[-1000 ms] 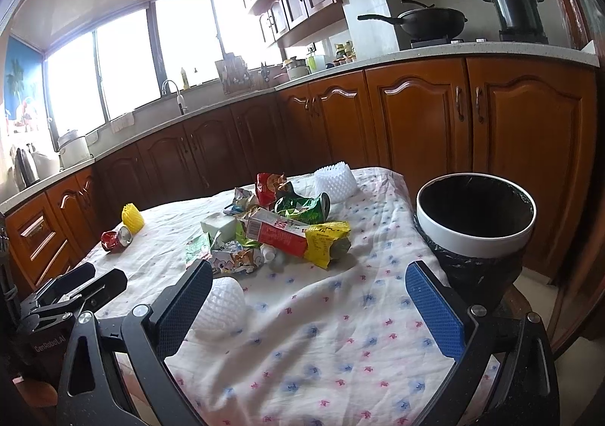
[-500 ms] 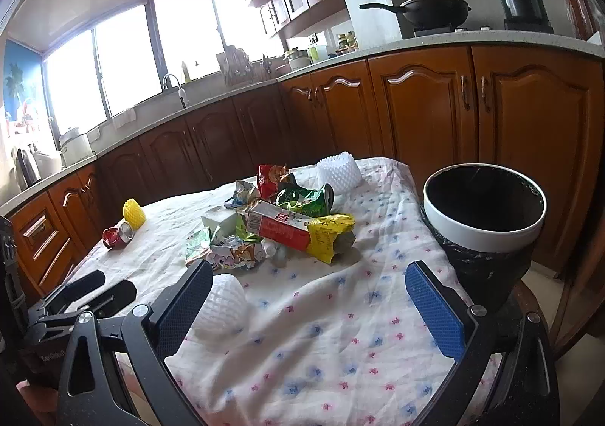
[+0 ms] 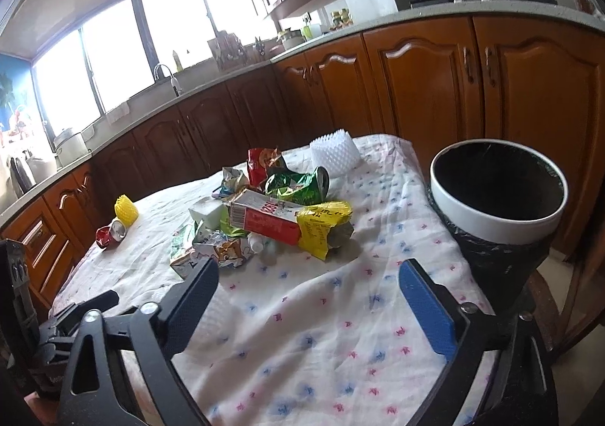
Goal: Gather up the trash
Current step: 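Grasp the white foam net with the left gripper while the right grasps the yellow snack bag, then carry both items over the bin and open both grippers to drop them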
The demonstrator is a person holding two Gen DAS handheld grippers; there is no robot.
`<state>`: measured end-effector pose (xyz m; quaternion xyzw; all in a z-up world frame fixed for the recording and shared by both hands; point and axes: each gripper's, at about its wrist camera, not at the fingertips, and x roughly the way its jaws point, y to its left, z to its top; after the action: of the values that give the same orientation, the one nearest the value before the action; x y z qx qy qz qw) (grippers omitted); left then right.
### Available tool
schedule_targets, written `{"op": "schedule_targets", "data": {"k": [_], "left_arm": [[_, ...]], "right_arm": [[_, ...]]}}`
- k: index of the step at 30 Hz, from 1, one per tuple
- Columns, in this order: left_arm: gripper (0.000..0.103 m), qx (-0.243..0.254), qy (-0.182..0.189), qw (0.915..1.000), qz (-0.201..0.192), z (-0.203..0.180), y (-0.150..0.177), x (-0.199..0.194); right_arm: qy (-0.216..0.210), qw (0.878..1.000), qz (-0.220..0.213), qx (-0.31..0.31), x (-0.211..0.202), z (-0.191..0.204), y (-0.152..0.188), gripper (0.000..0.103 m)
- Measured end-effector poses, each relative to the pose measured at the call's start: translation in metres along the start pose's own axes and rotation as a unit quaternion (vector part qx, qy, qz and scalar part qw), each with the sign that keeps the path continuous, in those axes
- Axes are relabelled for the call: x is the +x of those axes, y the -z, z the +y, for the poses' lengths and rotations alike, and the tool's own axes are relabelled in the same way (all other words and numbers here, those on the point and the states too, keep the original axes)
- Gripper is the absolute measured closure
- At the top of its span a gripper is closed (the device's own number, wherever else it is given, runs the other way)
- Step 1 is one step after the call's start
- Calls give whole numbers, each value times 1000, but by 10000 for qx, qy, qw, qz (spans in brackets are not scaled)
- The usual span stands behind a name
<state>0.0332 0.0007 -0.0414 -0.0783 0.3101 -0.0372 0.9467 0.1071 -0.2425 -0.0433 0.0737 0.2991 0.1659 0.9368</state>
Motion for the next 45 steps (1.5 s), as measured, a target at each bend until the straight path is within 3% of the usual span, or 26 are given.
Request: {"op": "schedule_targets", "data": {"k": [7,10,14,17,21,22,24,26,32,45], "left_arm": [[1,-83,144,9993,322,2,-4,25],[1,-75,186,9988,455,2,-4,37],[19,63,298,9973,669,-4,-4,52],[34,180,357,9958,823,-9,-4,64],[61,156,477,9944,928,-10,-9,73],[65,142,521,9940,953,-10,-11,75],[81,163,605,9929,1009,-11,-14,77],[83,185,678,9925,999,-15,-19,77],[85,309,957,9914,840,-35,-36,74],[85,877,1354,9845,690,-112,-73,100]], "right_arm": [[-84,9993,316,154,35,-7,-11,37],[-141,9986,445,241,51,-11,-16,40],[-200,9969,653,384,74,-19,-19,46],[-291,9949,799,538,89,-26,-23,57],[-419,9932,888,618,103,-30,-27,95],[-430,9933,890,606,104,-29,-27,100],[-475,9936,848,569,103,-28,-28,102],[-556,9936,818,540,97,-29,-28,103],[-546,9946,624,624,68,-47,-36,103],[78,9938,201,1087,13,-133,-57,103]]}}
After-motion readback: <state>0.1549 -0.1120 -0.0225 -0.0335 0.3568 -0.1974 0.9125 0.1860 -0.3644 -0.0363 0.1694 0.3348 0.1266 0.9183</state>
